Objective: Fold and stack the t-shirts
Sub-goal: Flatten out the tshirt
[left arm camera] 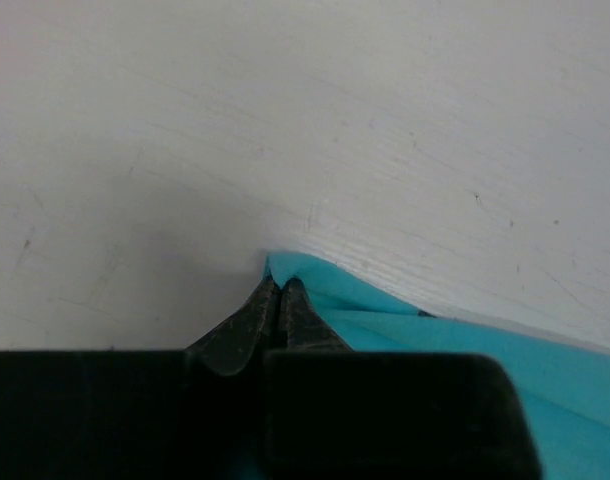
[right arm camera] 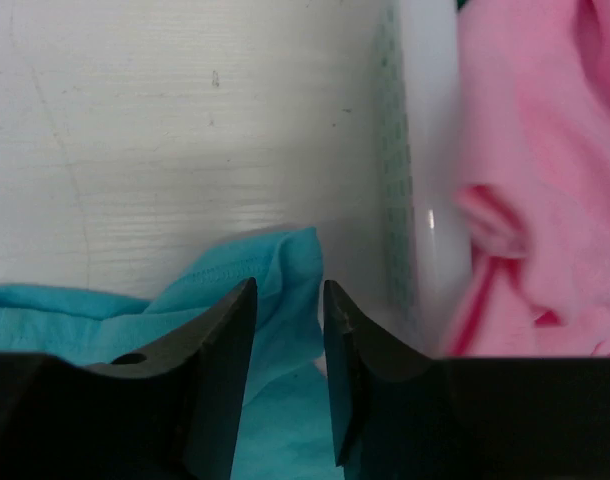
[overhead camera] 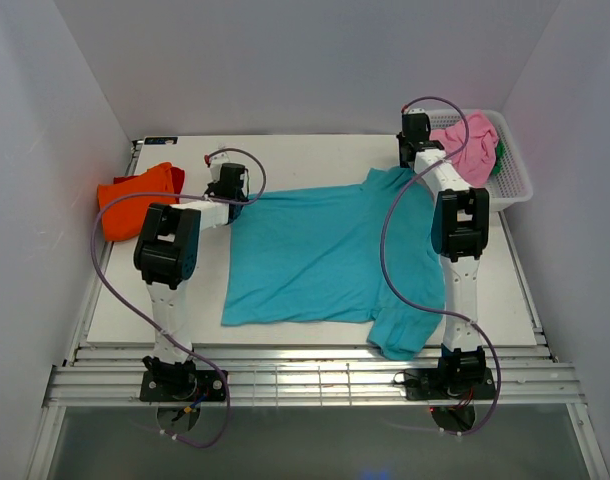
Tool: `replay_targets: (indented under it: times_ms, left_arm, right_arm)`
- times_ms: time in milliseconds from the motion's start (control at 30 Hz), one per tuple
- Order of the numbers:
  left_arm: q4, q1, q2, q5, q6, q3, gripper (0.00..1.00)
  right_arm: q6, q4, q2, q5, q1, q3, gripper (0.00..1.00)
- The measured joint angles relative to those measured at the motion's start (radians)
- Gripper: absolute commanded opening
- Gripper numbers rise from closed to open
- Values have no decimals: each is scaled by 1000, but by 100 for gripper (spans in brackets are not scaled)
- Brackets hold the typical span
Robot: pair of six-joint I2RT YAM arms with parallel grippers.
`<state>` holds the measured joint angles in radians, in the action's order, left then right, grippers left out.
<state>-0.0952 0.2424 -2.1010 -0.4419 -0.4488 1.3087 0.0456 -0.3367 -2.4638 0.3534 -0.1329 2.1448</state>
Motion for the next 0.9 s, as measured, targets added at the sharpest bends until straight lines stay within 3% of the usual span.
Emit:
replay_targets:
  times_ms: [33,100,200,367,500,600,633,667,733,767,900]
  left_arm:
    - [5,-3,-7,-1,-2,0,36]
    - [19,-6,-8,-2,6,16,78]
    - [31,-9,-8,-5,4,48,98]
    - [35,-10,11,-3,8,69,98]
    - [40,-10,54,20,11,71,98]
    - [41,-2,117,39,11,68,80]
    - [36,1,143,43,12,62,70]
    - [34,5,168,46,13,55,45]
    - [16,15,210,58,8,39,13]
    - [10,21,225,65,10,29,0]
    - [-6,36,244,105,5,-21,0]
  right_arm:
    - [5,-5,0,12,0,-2,60]
    - [7,-8,0,11,-5,-3,66]
    - [10,-11,0,13,-17,-10,68]
    - [8,1,25,0,-17,-71,67]
    - [5,3,119,-45,-14,-185,58]
    - [4,18,203,-93,-14,-240,41]
    - [2,22,228,-114,-16,-246,25]
    - [3,31,248,-135,-16,-246,18]
    - [-8,53,277,-174,-20,-243,8]
    - [-13,60,282,-195,-23,-238,8]
    - [-24,52,240,-267,-40,-165,8]
